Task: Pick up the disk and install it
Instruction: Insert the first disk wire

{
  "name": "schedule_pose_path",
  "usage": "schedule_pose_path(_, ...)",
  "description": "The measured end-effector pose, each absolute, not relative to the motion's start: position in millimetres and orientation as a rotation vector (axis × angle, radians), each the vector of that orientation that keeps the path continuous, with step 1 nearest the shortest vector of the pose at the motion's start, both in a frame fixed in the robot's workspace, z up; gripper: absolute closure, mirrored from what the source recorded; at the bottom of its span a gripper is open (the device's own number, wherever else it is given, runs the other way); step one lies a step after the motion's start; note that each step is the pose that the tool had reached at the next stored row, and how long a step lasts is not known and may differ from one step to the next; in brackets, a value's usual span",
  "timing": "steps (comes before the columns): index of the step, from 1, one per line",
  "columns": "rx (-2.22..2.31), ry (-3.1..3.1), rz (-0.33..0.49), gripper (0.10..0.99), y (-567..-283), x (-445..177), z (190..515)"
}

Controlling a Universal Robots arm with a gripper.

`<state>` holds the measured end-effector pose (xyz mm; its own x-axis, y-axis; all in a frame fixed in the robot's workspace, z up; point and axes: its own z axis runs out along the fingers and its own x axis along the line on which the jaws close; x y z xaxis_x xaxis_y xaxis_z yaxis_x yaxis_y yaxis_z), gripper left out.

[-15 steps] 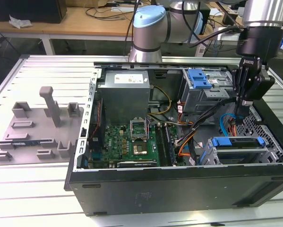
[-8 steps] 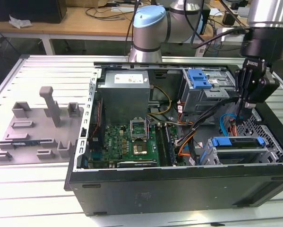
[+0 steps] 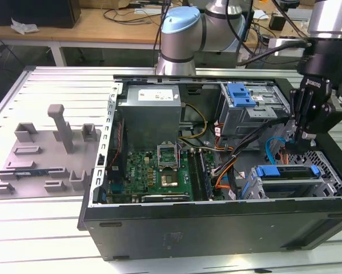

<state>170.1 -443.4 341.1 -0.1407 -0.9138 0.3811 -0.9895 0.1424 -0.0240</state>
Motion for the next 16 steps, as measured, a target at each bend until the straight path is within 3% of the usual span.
schedule_pose_path(7,1.899,-2.197,0.303,0.922,-451,170,347)
schedule_pose_path(16,1.924,-2.202,0.279,0.922,-462,170,356)
